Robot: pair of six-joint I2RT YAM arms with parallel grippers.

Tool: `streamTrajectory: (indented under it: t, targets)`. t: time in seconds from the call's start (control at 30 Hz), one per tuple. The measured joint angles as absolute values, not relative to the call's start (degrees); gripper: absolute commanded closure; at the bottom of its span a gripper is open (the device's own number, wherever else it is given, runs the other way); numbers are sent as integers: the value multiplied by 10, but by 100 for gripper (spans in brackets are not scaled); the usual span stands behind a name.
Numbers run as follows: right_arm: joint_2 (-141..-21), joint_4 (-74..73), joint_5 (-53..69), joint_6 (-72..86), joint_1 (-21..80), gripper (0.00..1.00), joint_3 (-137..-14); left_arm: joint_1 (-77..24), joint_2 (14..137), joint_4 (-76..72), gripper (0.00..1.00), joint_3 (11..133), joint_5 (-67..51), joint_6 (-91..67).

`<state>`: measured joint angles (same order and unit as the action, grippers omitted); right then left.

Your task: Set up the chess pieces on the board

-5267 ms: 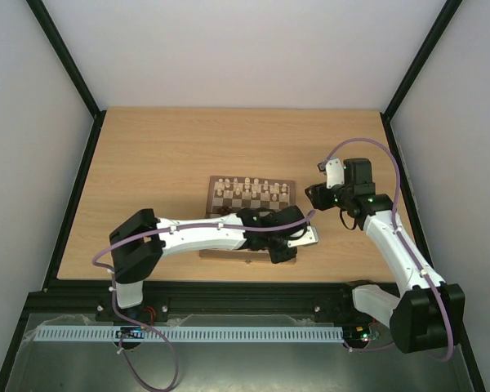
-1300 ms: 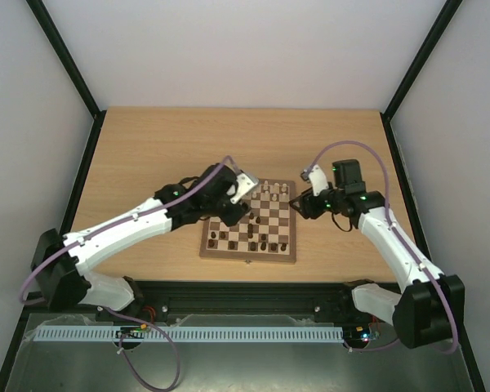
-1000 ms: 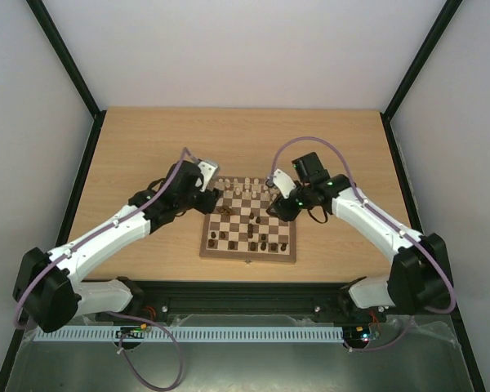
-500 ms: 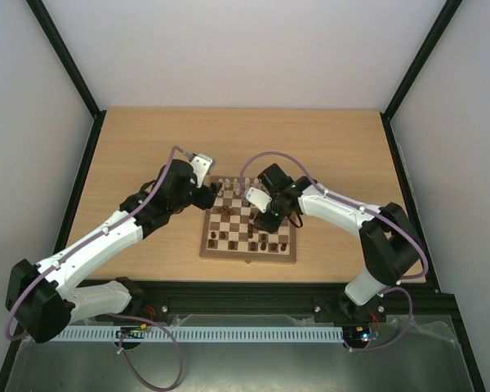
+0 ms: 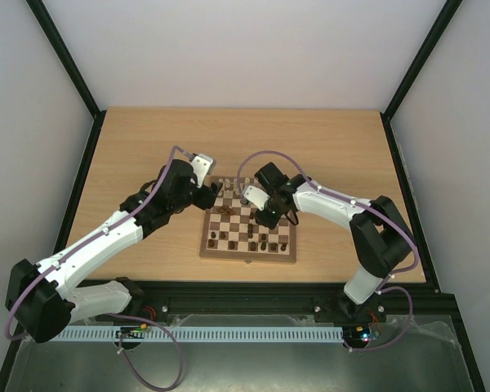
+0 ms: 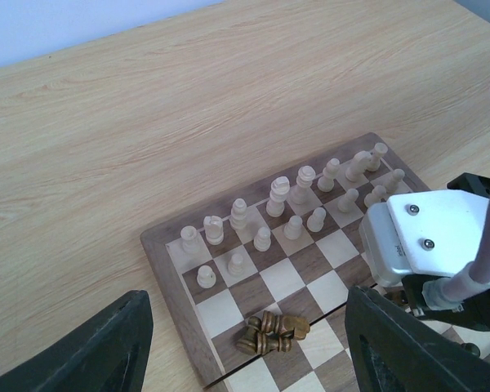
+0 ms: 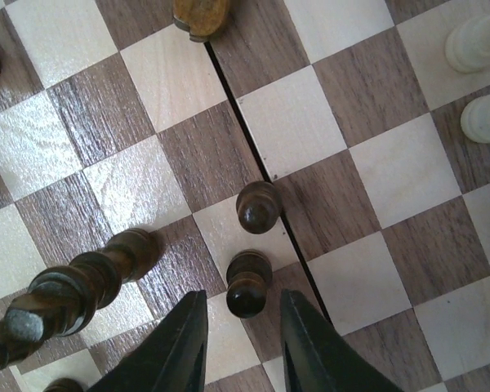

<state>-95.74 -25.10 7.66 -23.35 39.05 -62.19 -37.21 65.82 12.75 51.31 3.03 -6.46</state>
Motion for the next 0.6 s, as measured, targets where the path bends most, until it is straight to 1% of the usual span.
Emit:
streamTrajectory:
  t: [0.17,0.27,0.4,0.6]
  targets:
    - [-960,-243,77,-231,390,82,-622,-372,660,128,32,513,30,-64]
    - [-960,-237,79,-229,390,89,-622,-372,662,128,32,513,29,-64]
    - [-962,-232,83,-227,390,93,-622,-369,663,128,32,513,23,-62]
    - [-958,-235,79,-225,386,97,-622,-369,664,128,32,513,17,-60]
